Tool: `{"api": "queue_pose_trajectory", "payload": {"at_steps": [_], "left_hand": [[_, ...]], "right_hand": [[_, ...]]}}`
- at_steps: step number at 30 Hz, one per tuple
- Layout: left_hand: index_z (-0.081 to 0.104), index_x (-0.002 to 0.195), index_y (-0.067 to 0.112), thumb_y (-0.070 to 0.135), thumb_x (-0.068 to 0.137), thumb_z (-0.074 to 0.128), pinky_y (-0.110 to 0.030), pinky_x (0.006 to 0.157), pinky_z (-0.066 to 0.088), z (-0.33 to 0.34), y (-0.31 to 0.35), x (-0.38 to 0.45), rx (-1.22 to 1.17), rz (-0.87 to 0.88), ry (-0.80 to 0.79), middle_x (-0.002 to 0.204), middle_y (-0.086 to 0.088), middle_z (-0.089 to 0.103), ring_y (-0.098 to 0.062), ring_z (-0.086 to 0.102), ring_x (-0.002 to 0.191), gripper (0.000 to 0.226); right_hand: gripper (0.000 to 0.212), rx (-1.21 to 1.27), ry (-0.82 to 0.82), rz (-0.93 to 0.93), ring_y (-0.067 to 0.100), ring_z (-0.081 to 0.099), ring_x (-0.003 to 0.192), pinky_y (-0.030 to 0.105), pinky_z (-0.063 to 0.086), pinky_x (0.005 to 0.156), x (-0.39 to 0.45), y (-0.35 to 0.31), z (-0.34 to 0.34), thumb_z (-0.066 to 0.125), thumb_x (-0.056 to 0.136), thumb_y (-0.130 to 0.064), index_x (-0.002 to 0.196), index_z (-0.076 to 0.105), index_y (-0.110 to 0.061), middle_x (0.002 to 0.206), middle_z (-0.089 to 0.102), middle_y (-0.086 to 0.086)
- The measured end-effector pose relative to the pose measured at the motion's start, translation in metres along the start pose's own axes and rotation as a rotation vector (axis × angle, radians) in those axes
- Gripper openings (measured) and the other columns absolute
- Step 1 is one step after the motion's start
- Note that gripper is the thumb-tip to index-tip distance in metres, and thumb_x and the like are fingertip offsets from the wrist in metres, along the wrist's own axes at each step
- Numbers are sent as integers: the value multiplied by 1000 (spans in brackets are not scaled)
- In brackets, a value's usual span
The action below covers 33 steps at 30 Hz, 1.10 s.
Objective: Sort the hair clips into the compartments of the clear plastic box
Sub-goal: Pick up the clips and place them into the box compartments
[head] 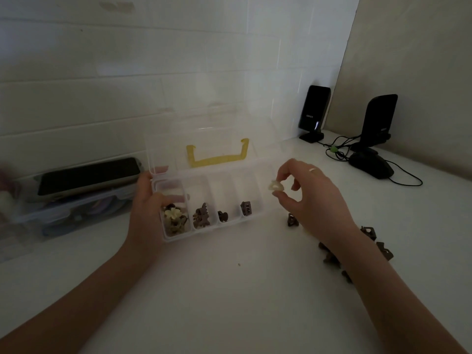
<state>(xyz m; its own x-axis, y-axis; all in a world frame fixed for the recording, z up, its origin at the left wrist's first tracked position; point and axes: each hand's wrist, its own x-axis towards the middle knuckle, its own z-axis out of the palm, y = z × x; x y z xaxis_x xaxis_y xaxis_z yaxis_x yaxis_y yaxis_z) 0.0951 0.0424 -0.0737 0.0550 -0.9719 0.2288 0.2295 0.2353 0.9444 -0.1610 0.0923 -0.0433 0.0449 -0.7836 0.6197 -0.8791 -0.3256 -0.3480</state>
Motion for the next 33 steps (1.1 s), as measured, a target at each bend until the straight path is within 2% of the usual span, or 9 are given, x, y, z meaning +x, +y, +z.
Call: {"api": "queue_pose_trajectory", "payload": {"at_steps": [4,7,9,12,18,22,26,30,33], "left_hand": [[60,97,39,10,63,48,-39,64,59,1,-1,2,-21,-8,4,103,2,66,-26,68,89,47],[60,96,40,10,63,49,-37,60,58,0,-1,2,-17,-7,0,98,6,68,-23,69,86,46],[61,94,40,10,63,48,-32,55,56,-1,-1,2,-15,-4,0,96,8,69,-20,70,83,45],[61,92,38,10,61,48,-36,62,59,-2,-1,3,-5,-1,21,103,1,66,-22,67,89,43],[57,96,31,8,61,45,-33,61,58,-1,1,3,-32,-31,47,101,-3,63,-21,66,85,43],[55,96,28,7,65,43,-34,66,55,1,2,4,-40,-42,66,103,-8,60,-27,63,86,39],[55,97,27,-2,76,38,-37,72,53,1,1,4,-9,-29,82,103,-6,61,-22,66,83,39],[53,99,21,-6,82,34,-19,56,55,2,1,5,0,-10,110,91,-2,62,-7,66,65,38],[52,102,18,-6,83,34,-16,53,53,2,1,4,-3,-4,113,90,-1,61,-3,66,63,36]], "right_hand": [[23,-54,-34,-43,3,44,81,28,45,56,-2,1,4,64,82,-21,90,45,-30,91,50,-18],[27,-21,-64,-22,3,46,83,23,44,61,-1,3,2,67,81,-27,98,47,-35,102,51,-18],[25,0,-50,20,2,49,75,20,44,61,2,7,-4,66,82,-30,100,49,-37,96,53,-19],[14,-11,10,123,3,53,66,25,45,57,4,16,-15,63,84,-26,89,53,-33,79,58,-15],[9,-83,-280,216,2,57,69,34,50,72,3,26,-22,62,81,-42,84,59,-34,73,59,-16],[17,12,-152,282,4,59,68,34,52,66,4,28,-25,62,83,-32,87,46,-28,75,58,-16],[13,-77,-467,332,5,60,74,39,54,79,3,30,-26,61,83,-20,79,59,-33,82,60,-17],[14,-77,-565,352,2,60,81,36,49,85,3,26,-24,66,80,-33,94,67,-36,85,63,-21],[15,-123,-643,313,2,58,81,31,47,84,3,20,-16,69,78,-35,92,67,-37,82,61,-23]]}}
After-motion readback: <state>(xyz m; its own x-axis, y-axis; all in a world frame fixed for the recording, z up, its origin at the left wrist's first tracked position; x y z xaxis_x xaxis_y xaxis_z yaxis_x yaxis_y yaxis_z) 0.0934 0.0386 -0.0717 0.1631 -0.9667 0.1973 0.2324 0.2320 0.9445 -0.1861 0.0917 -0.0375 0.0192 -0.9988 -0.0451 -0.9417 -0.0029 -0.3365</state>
